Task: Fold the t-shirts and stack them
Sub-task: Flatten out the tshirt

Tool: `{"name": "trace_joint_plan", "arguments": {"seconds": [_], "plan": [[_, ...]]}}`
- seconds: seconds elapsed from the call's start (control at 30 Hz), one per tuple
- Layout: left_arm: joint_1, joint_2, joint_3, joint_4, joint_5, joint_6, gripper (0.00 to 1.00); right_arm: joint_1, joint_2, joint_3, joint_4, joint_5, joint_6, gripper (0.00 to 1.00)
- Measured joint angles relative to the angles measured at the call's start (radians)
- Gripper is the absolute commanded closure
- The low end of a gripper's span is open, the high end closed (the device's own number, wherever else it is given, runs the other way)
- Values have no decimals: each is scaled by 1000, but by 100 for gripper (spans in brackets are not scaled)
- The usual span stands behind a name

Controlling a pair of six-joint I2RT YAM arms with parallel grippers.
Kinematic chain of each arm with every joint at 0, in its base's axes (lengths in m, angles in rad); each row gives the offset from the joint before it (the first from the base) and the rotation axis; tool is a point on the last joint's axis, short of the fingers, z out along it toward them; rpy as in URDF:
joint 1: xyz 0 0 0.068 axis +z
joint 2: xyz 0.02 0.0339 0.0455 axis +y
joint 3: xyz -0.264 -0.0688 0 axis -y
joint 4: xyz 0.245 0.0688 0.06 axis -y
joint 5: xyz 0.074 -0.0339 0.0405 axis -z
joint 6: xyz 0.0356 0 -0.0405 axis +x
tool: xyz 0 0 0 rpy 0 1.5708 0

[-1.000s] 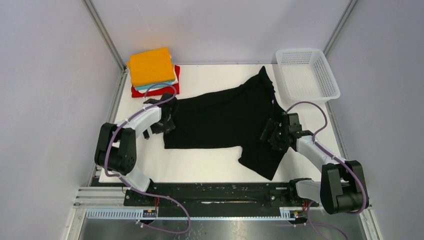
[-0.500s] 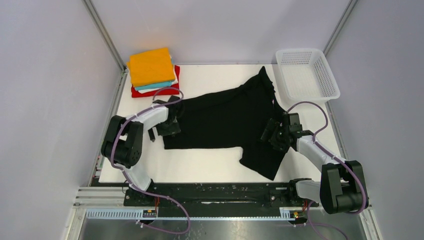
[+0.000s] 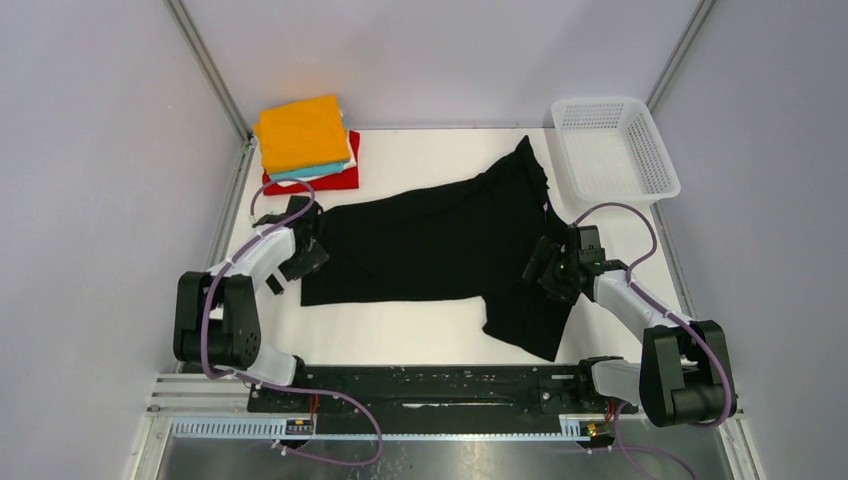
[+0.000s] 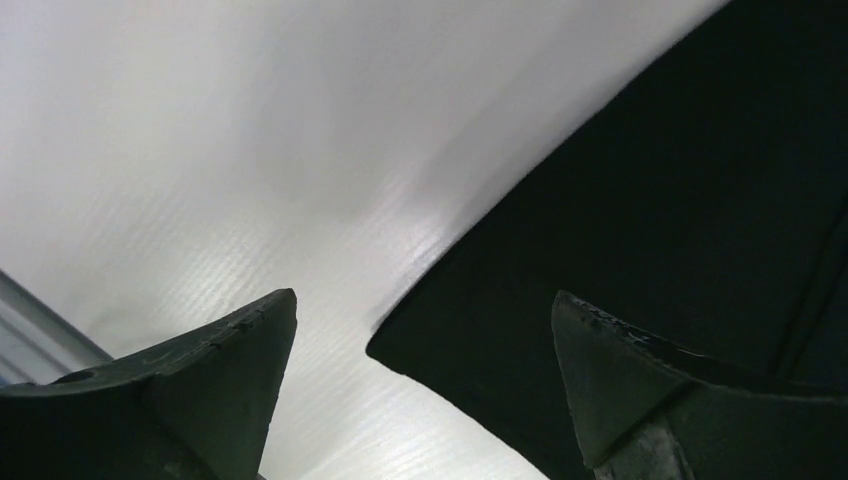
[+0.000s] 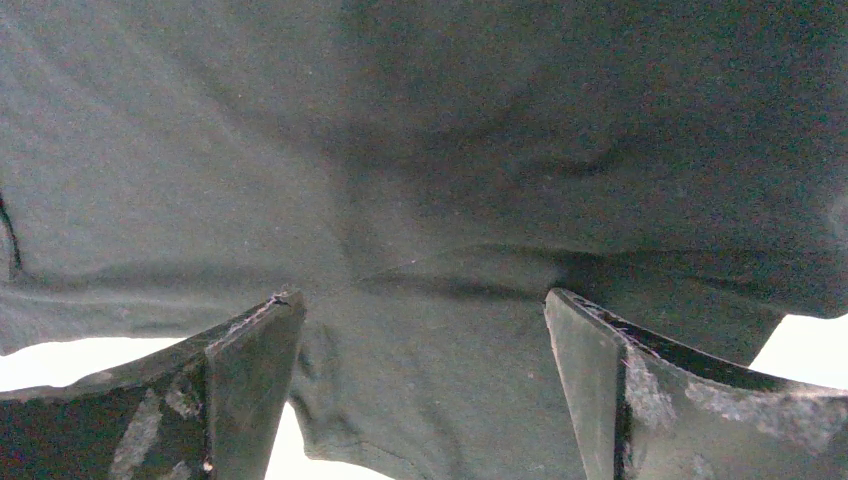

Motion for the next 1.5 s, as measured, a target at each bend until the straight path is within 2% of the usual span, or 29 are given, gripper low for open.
{"name": "trace_joint_plan", "arguments": {"seconds": [0.17, 0.37, 0.5, 0.9, 1.07, 1.1, 1.17, 1.5], "plan": [[-1, -79, -93, 49, 73, -10, 9, 0, 0, 0, 0, 0, -3, 0], [-1, -166, -211, 77, 150, -54, 32, 0, 0, 0, 0, 0, -4, 1], [-1, -171, -234, 84, 160, -78, 45, 0, 0, 0, -1, 0, -5, 0], [1, -101, -206, 132, 161, -90, 55, 0, 0, 0, -1, 0, -7, 1], [13, -60, -177, 151, 176, -86, 75, 0, -3, 0, -5, 0, -11, 1], [18, -46, -166, 158, 183, -82, 80, 0, -5, 0, -8, 0, -13, 0], [24, -21, -144, 167, 192, -78, 99, 0, -8, 0, -15, 0, -17, 1], [33, 6, -120, 209, 204, -53, 100, -1, -89, -12, -108, 19, -55, 0]]}}
